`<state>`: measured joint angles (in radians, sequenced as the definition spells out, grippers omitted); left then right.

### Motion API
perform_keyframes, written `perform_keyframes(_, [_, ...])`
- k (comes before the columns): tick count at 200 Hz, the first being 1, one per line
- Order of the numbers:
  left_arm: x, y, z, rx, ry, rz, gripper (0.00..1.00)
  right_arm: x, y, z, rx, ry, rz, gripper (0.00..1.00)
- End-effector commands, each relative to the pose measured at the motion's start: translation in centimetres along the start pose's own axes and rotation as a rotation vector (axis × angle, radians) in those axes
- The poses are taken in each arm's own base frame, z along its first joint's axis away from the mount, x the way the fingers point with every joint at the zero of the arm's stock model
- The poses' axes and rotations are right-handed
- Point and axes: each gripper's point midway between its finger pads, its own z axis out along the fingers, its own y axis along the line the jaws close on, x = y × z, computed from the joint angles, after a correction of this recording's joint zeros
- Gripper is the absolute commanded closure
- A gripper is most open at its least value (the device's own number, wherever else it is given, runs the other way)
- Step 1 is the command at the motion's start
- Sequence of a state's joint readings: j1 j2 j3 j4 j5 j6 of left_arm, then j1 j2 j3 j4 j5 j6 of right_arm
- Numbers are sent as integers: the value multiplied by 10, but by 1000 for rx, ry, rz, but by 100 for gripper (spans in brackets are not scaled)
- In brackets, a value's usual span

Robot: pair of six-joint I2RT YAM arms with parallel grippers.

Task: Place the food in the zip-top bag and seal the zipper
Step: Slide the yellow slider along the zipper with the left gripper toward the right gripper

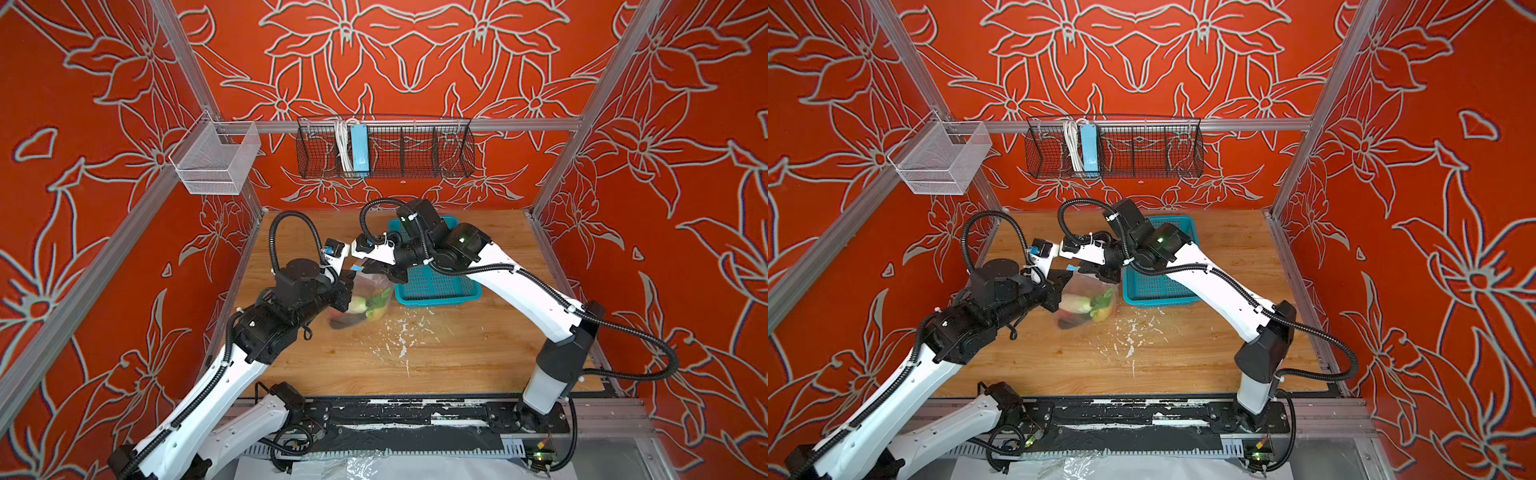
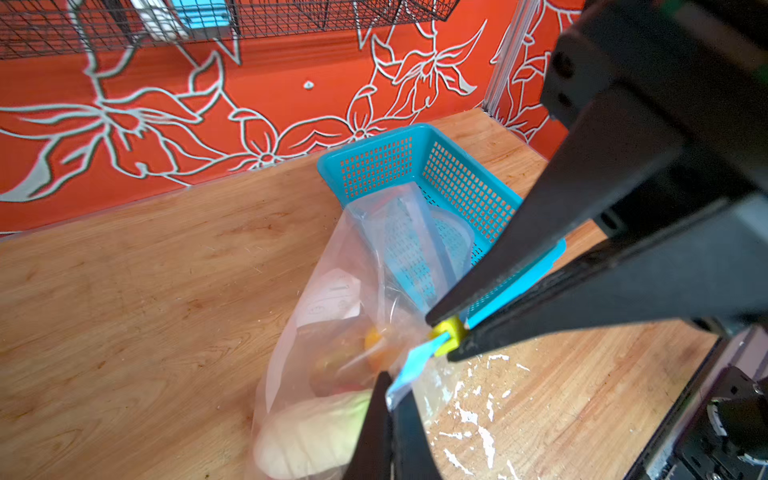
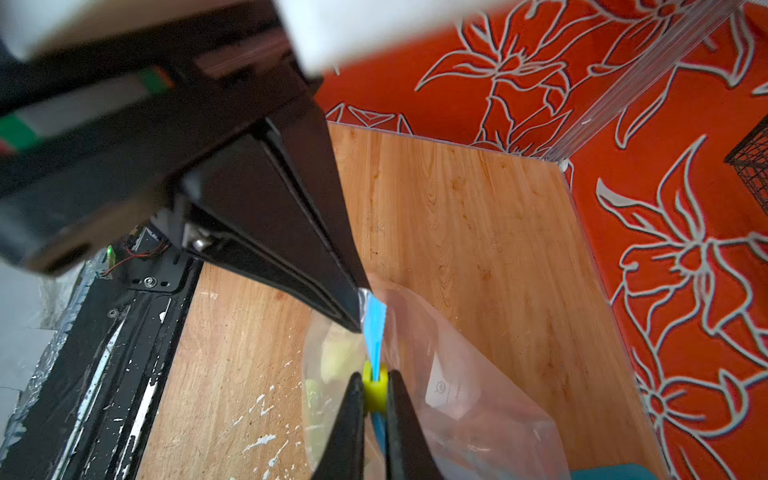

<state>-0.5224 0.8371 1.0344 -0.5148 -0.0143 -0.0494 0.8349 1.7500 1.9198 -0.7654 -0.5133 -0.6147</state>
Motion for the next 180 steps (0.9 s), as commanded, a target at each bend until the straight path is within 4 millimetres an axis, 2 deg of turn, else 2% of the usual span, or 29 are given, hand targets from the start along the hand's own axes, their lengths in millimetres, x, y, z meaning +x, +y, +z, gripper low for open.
perform_keyframes(1, [-20,15,-18,-76,-97,-17,100,15,-10,5,36,68,19,100])
perform_keyframes(96, [-27,60,-32,-303,-124,-57,100,22,-30,10,115,131,72,100])
perform_keyframes(180, [-35,78,-46,-385,-147,-71,100,34,-44,10,185,183,122,100])
